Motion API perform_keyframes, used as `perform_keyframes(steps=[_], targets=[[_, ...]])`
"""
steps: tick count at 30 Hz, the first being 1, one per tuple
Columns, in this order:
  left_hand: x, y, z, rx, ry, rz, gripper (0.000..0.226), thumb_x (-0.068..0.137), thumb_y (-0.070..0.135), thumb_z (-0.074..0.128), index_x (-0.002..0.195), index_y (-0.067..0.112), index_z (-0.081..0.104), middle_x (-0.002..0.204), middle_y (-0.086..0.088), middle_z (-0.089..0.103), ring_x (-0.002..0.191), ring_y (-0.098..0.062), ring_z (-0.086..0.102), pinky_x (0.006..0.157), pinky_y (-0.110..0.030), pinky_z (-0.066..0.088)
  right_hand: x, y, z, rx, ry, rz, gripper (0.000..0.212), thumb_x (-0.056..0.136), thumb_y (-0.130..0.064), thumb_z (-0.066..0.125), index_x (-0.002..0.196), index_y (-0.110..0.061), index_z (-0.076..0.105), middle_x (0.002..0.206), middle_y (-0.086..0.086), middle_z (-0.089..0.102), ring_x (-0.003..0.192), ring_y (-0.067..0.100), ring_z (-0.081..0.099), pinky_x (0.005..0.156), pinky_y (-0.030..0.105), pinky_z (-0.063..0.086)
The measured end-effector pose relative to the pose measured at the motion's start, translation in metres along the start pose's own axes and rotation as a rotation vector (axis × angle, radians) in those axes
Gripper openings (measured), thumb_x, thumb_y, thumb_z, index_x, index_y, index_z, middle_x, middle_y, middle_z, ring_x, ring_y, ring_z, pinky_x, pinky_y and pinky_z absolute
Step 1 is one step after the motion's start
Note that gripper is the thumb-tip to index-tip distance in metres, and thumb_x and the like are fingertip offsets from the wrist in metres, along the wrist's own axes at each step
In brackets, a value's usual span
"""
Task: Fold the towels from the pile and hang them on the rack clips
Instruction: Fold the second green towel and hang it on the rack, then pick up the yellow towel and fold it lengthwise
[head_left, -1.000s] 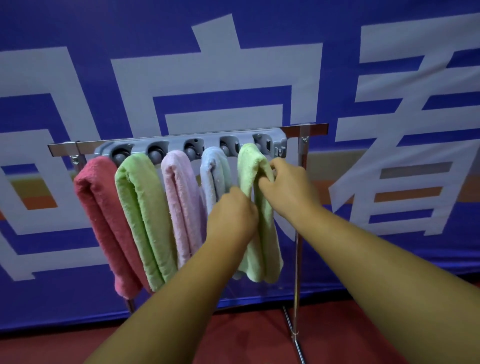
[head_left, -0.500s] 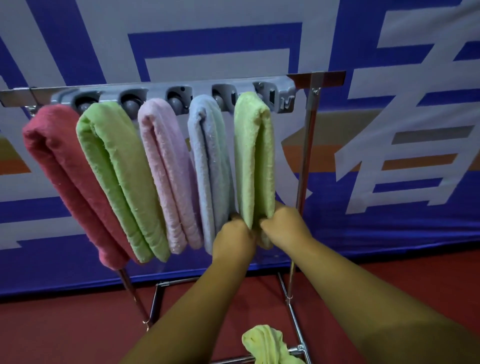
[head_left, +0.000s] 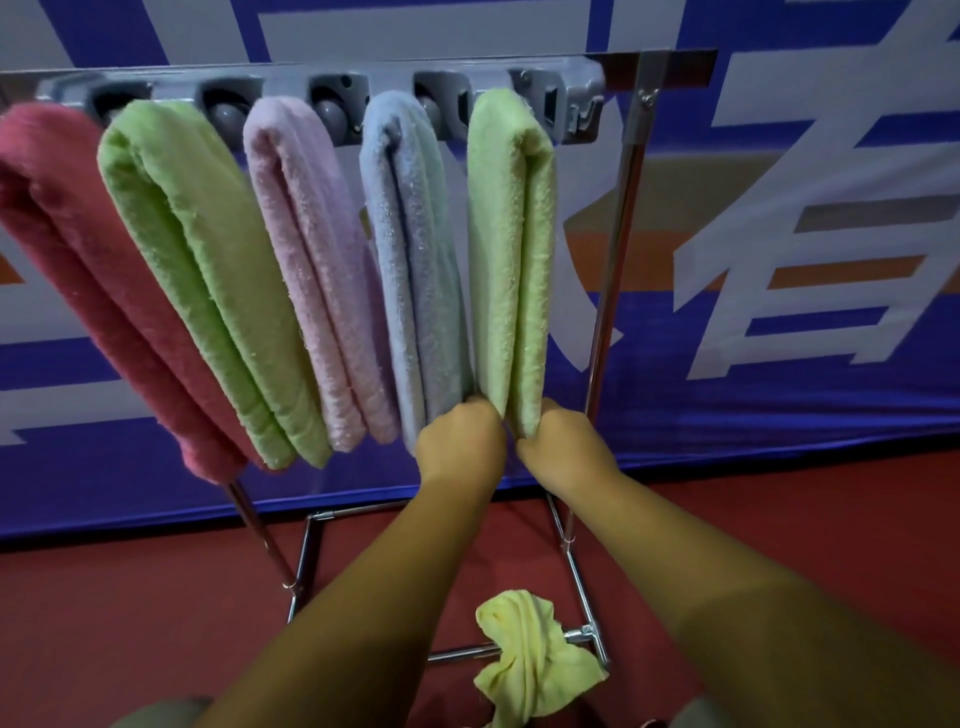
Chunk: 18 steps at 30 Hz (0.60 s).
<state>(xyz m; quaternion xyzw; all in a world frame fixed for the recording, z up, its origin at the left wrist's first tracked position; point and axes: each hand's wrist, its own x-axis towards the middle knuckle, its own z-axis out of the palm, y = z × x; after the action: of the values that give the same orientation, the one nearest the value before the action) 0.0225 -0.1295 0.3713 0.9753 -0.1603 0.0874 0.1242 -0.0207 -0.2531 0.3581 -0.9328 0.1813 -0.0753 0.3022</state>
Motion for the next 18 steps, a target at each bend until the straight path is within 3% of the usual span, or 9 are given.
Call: perform_keyframes(steps=[4, 8, 12, 14, 16, 18], targets=[[-0.003, -0.003, 0.002, -0.129, -0.032, -0.013, 0.015, 0.098, 0.025, 0.059, 0.103, 0.012, 0.066, 0.097, -0.009, 0.075, 0.090, -0.036, 0.073, 0.066, -0.038, 0.045, -0.004, 0.003, 0.006, 0.011, -0.034, 0.009, 0.026, 0.097, -0.025, 0.067, 0.120, -0.014, 0.063, 0.102, 0.008, 0.072, 0.088, 0.031, 0.072, 0.078, 0.051, 0.065], [-0.014, -0.009, 0.012, -0.219, -0.121, -0.060, 0.033, 0.094, 0.044, 0.062, 0.105, 0.015, 0.071, 0.098, -0.008, 0.074, 0.091, -0.035, 0.071, 0.070, -0.037, 0.048, -0.003, 0.012, 0.016, 0.034, -0.058, 0.070, 0.024, 0.095, -0.019, 0.069, 0.118, -0.015, 0.063, 0.103, 0.007, 0.071, 0.090, 0.030, 0.072, 0.080, 0.049, 0.064], [-0.025, -0.023, 0.044, -0.231, -0.296, -0.065, 0.028, 0.092, 0.042, 0.065, 0.094, 0.015, 0.061, 0.104, -0.010, 0.069, 0.097, -0.034, 0.069, 0.072, -0.038, 0.049, 0.003, 0.037, 0.044, 0.098, -0.084, 0.172, 0.022, 0.095, -0.017, 0.067, 0.116, -0.014, 0.069, 0.110, 0.013, 0.075, 0.100, 0.037, 0.074, 0.089, 0.048, 0.063], [-0.030, -0.034, 0.067, -0.241, -0.372, -0.096, 0.026, 0.090, 0.039, 0.062, 0.088, 0.013, 0.060, 0.100, -0.011, 0.070, 0.094, -0.035, 0.070, 0.072, -0.037, 0.050, 0.005, 0.058, 0.067, 0.157, -0.130, 0.248, 0.019, 0.092, -0.011, 0.069, 0.108, -0.021, 0.072, 0.113, 0.013, 0.079, 0.106, 0.038, 0.077, 0.095, 0.046, 0.063], [-0.033, -0.047, 0.096, -0.260, -0.470, -0.138, 0.031, 0.081, 0.038, 0.055, 0.089, 0.011, 0.068, 0.095, -0.013, 0.075, 0.088, -0.034, 0.075, 0.079, -0.040, 0.061, 0.004, 0.081, 0.091, 0.200, -0.209, 0.330, 0.022, 0.091, -0.006, 0.072, 0.091, -0.028, 0.068, 0.109, 0.013, 0.082, 0.100, 0.035, 0.080, 0.085, 0.041, 0.065], [-0.038, -0.063, 0.130, -0.256, -0.559, -0.157, 0.039, 0.074, 0.040, 0.052, 0.087, 0.009, 0.072, 0.085, -0.014, 0.077, 0.080, -0.033, 0.078, 0.081, -0.045, 0.066, -0.006, 0.101, 0.111, 0.275, -0.294, 0.430, 0.024, 0.096, -0.003, 0.065, 0.086, -0.025, 0.065, 0.100, 0.012, 0.081, 0.077, 0.028, 0.077, 0.058, 0.031, 0.057]])
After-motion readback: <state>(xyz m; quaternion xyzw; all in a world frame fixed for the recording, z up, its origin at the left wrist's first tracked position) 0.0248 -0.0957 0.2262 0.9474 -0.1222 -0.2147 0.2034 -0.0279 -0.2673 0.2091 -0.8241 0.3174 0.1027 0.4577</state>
